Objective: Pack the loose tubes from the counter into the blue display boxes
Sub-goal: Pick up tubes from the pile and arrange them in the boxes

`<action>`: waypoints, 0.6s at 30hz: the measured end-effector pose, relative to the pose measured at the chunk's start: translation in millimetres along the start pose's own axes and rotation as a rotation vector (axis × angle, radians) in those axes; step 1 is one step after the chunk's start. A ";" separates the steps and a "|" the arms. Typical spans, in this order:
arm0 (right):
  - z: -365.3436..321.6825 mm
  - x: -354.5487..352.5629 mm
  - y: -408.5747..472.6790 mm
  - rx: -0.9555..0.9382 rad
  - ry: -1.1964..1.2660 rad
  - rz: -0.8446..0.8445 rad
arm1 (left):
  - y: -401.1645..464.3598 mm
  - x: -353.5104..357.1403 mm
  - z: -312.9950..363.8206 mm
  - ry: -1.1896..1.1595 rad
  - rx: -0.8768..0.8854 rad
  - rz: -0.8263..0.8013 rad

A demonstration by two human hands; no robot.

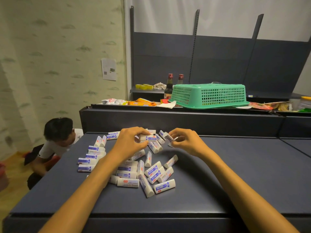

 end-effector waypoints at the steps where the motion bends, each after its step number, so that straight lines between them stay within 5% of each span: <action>1: 1.3 -1.9 -1.2 0.026 0.027 0.021 | -0.2 0.1 -0.3 -0.004 0.000 -0.002; 6: 9.3 -12.1 -9.7 0.115 0.057 0.154 | -2.1 2.2 -4.6 -0.036 -0.011 -0.015; 18: 20.5 -33.2 -49.1 0.234 0.365 0.158 | -1.2 25.8 26.5 -0.070 0.070 -0.042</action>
Point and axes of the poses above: each hand's wrist, its own y-axis towards the middle knuckle, its own x-axis out of the palm, z = x × y, the point moved 9 cm from there along y, towards the middle knuckle, and after that the axes turned 7 degrees about z, right-handed, at the moved point
